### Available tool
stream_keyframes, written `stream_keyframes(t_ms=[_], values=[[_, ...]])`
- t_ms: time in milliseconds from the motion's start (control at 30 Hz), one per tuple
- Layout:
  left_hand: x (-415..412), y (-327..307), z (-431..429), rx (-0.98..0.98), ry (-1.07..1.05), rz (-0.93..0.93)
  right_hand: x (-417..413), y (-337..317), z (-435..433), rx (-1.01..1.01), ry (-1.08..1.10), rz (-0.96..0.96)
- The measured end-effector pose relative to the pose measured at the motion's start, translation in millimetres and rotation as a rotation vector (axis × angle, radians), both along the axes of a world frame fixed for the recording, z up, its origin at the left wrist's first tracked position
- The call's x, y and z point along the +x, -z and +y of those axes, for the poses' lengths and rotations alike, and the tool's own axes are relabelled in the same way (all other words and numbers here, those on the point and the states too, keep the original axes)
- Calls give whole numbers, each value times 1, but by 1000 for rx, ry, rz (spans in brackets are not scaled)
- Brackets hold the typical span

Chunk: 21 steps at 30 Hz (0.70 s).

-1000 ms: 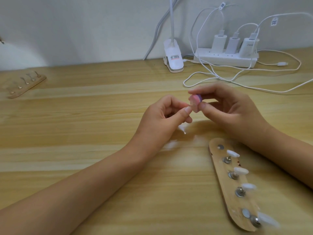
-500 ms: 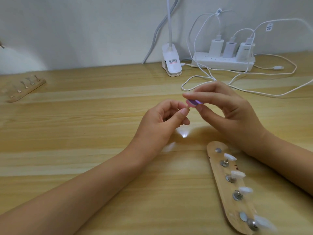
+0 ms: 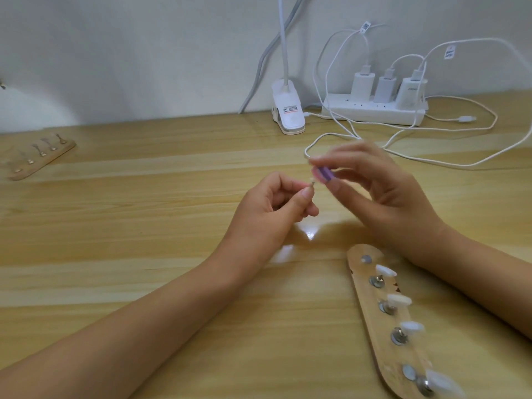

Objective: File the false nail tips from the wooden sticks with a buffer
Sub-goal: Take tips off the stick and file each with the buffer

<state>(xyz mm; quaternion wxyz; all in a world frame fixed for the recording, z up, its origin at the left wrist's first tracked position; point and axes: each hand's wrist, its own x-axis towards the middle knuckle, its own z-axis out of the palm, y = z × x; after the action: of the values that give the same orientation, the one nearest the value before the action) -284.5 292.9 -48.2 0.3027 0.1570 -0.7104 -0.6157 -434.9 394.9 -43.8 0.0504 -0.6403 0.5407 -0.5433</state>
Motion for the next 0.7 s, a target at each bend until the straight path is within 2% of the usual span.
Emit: stream_keyframes(t_ms=[67,700], values=[[0,0,0,5,3,3,0,1,-1,37,-15,32],[0,-2,1,-8,-4,-29,2,-3,0,100,-25,-79]])
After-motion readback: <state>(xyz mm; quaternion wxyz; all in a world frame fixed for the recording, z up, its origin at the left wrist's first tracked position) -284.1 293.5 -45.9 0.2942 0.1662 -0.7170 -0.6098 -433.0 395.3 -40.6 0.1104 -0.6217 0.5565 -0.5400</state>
